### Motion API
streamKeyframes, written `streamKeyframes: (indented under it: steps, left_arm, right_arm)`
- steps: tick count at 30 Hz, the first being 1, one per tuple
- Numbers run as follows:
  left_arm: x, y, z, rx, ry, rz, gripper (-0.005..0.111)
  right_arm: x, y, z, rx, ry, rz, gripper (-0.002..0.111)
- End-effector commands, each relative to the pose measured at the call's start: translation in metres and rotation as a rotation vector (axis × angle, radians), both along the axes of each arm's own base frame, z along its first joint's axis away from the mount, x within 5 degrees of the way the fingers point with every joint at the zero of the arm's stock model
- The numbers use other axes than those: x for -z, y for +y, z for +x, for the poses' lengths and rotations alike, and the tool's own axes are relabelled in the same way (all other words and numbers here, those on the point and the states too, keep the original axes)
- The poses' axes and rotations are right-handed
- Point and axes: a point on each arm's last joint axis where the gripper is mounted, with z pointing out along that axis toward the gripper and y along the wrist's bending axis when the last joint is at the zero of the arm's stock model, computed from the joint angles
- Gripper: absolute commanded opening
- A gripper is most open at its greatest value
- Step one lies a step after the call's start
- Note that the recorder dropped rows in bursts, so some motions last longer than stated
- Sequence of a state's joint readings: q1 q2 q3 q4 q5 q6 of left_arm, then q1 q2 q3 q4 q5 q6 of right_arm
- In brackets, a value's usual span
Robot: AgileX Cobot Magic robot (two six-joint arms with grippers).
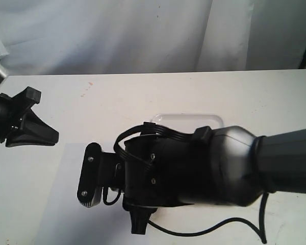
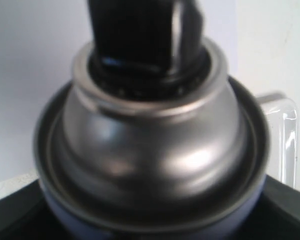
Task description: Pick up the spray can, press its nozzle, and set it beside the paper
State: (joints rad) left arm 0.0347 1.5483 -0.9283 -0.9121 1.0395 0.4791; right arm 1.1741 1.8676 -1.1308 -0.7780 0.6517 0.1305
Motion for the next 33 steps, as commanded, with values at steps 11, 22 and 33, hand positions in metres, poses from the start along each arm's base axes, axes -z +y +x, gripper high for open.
streamKeyframes:
  steps: [11, 22, 33]
  left_arm:
    - [0.001, -0.012, 0.004, 0.131, -0.018, -0.188, 0.0]
    - [0.024, -0.013, 0.009, 0.151, 0.08, -0.219, 0.0]
    - [0.037, -0.016, 0.015, 0.147, 0.098, -0.256, 0.0]
  right_arm:
    - [-0.023, 0.014, 0.006, 0.065, 0.008, 0.025, 0.0]
    - [-0.021, 0.012, 0.003, 0.068, 0.045, 0.0, 0.0]
    - [-0.011, 0.012, 0.004, 0.077, 0.052, -0.041, 0.0]
